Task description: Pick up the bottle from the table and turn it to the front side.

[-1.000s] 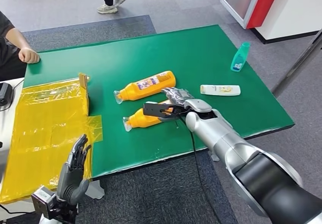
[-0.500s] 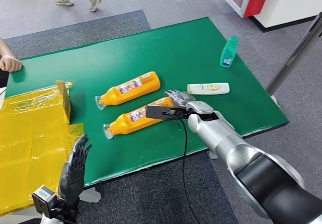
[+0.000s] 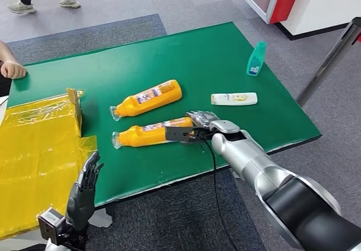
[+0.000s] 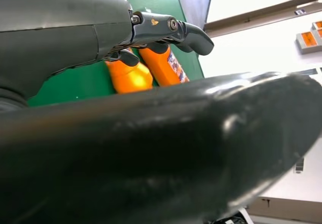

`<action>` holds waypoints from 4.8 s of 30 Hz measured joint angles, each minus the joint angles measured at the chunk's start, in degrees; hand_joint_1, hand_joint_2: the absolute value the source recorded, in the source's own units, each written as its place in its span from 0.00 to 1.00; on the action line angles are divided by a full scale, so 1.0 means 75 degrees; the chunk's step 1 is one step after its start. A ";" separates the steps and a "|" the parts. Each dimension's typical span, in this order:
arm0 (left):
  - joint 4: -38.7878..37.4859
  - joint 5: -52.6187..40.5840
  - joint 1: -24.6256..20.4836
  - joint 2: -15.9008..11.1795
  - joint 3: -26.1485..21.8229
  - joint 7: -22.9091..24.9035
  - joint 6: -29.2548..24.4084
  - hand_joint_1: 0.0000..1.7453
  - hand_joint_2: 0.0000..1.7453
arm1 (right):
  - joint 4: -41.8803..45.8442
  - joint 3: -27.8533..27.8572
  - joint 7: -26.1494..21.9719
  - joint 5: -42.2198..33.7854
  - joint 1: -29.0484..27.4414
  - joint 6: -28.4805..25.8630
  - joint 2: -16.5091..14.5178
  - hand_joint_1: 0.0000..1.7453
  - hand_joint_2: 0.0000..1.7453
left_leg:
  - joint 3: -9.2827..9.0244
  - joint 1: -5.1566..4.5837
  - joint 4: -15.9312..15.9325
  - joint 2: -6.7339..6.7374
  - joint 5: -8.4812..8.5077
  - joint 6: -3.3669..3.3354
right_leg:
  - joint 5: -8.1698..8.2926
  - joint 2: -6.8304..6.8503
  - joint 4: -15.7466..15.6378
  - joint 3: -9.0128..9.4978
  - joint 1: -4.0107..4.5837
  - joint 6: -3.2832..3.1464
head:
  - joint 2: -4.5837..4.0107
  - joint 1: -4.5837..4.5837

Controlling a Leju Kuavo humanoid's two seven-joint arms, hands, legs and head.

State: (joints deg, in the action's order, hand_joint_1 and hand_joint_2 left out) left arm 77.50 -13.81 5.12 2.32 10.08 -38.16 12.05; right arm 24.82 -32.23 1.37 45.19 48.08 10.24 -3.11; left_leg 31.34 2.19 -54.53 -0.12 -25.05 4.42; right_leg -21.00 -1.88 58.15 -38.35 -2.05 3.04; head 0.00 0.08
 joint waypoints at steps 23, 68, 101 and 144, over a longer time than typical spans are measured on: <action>0.0000 -0.0021 -0.0077 0.0001 0.0046 0.0000 -0.0140 0.00 0.00 | -0.0082 -0.0106 0.0668 0.0140 0.0268 0.0188 -0.0346 0.00 1.00 | 0.0002 -0.0032 -0.0016 -0.0001 0.0036 -0.0094 | 0.0098 0.0001 -0.0139 0.0079 -0.0029 0.0081 | 0.0000 -0.0001; 0.0669 0.1716 0.0825 0.0482 -0.1154 0.0004 0.1068 0.00 1.00 | 0.6531 0.1087 -0.0114 -0.2030 -0.3931 -0.1797 0.0307 1.00 1.00 | 0.0008 -0.0035 -0.0017 -0.0003 0.0002 -0.0135 | 0.0080 0.0010 -0.0174 0.0094 -0.0029 0.0099 | 0.0000 -0.0001; 0.0310 0.2234 -0.0416 0.0196 -0.0147 0.1474 0.2909 0.00 1.00 | 0.6507 -0.1230 -0.0762 -0.1930 -0.4538 -0.1859 0.0285 1.00 1.00 | -0.0003 -0.0040 -0.0018 -0.0003 0.0002 -0.0145 | 0.0084 0.0011 -0.0180 0.0114 -0.0031 0.0104 | 0.0000 -0.0002; 0.0606 -0.8309 -0.0676 -0.1629 -0.1881 0.4905 -0.5337 1.00 1.00 | 0.8272 -0.0401 -0.0699 -0.2413 -0.7109 -0.2117 0.1218 0.00 1.00 | -0.0008 -0.0043 -0.0018 -0.0005 -0.0003 -0.0153 | 0.0080 0.0013 -0.0190 0.0119 -0.0030 0.0106 | 0.0000 -0.0002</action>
State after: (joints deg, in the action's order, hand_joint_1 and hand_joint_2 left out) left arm 82.05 -76.12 0.06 -9.90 -4.03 -1.37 -27.98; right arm 86.86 -35.23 -3.88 27.10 -5.24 -5.63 6.03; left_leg 31.29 1.87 -54.66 -0.15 -25.07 3.27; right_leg -20.41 -1.78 56.73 -37.46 -2.27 3.84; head 0.00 0.07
